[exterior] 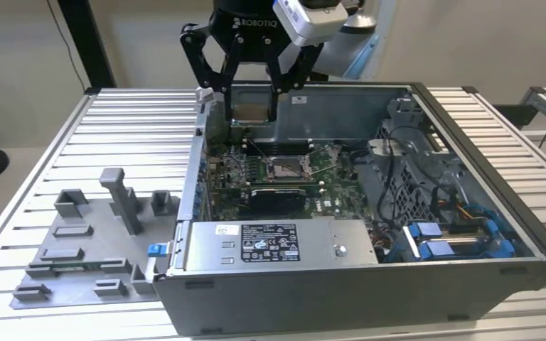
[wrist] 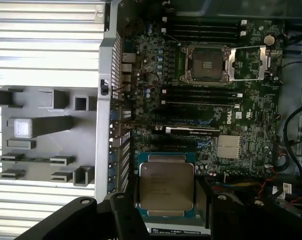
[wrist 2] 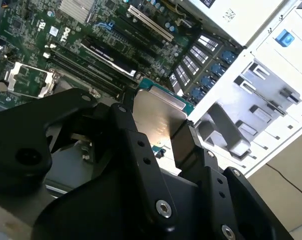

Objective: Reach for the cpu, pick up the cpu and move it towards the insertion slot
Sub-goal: 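Pick up the cpu and move it towards the insertion slot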

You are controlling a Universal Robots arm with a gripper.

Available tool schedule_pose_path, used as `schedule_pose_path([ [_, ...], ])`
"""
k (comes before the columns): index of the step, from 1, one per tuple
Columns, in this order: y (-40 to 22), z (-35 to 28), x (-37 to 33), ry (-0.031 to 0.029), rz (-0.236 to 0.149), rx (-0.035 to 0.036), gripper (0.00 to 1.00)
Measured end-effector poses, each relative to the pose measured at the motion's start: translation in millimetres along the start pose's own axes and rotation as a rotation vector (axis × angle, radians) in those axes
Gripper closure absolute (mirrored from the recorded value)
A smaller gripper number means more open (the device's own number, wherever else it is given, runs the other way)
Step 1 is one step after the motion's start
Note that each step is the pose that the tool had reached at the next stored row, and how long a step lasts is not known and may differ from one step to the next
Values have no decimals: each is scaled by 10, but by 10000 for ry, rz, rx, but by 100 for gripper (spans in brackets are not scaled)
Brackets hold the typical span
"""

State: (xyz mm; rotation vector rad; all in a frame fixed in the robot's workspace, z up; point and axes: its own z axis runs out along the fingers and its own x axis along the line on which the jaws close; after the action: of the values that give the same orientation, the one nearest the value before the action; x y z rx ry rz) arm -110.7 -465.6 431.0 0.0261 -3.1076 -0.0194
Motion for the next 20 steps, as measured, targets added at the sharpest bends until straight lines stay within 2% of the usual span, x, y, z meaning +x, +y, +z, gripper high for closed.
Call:
schedule_pose_path([
  [4, 0, -1, -47, -1, 1, -1, 100],
  [9, -3, -7, -216, 0, 1, 0, 100],
  [15, -7, -16, -455, 0, 9, 0, 100],
  [20, -9, -17, -554, -2, 138, -5, 100],
])
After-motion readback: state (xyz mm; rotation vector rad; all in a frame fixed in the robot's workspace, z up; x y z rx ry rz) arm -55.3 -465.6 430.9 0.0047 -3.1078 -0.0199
